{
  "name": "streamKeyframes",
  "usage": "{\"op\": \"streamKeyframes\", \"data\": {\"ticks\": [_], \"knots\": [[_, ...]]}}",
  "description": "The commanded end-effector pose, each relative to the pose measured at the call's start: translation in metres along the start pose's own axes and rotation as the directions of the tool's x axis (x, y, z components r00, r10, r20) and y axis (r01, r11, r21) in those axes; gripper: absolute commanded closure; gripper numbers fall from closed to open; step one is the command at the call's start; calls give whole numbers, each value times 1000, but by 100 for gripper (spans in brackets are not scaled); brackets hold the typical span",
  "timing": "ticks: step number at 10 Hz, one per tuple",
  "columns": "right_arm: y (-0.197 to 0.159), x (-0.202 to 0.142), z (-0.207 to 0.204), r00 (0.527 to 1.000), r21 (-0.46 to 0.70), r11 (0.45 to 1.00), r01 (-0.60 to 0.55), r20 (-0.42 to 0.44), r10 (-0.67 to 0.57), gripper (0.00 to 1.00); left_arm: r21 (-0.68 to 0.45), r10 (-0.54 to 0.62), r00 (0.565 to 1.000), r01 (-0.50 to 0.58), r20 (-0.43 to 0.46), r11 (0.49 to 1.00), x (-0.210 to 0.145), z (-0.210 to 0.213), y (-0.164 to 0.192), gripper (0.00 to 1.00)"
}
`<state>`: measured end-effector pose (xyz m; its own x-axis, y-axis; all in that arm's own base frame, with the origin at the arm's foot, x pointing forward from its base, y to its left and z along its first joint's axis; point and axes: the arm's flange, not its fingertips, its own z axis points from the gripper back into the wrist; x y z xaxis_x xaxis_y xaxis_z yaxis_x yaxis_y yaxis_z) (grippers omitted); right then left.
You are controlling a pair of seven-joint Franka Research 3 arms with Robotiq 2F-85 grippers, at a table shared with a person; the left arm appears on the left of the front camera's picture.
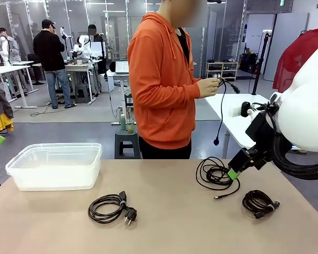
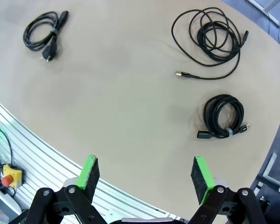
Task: Organize and store the cables.
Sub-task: Place the Power Cable into the Organizing box.
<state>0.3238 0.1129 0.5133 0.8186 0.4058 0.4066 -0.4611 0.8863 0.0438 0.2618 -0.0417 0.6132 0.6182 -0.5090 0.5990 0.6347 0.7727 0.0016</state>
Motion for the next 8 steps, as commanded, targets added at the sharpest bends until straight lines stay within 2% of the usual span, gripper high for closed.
{"op": "streamKeyframes", "data": {"ticks": [1, 3, 5, 7, 8], "knots": [[-1, -1, 0, 1000, -6, 1000, 8, -6, -8, 0, -35, 63, 986, -69, -157, 997, 38, -21, -24, 0], [-1, -1, 0, 1000, -6, 1000, 8, -6, -8, 0, -46, 69, 967, -83, -246, 996, 79, -63, -64, 0], [-1, -1, 0, 1000, -6, 1000, 8, -6, -8, 0, -4, 111, 945, -118, -307, 993, 102, -104, -98, 0], [-1, -1, 0, 1000, -6, 1000, 8, -6, -8, 0, 111, 237, 907, -211, -348, 971, 118, -157, -112, 0], [-1, -1, 0, 1000, -6, 1000, 8, -6, -8, 0, 106, 245, 894, -221, -375, 969, 119, -176, -119, 0]]}}
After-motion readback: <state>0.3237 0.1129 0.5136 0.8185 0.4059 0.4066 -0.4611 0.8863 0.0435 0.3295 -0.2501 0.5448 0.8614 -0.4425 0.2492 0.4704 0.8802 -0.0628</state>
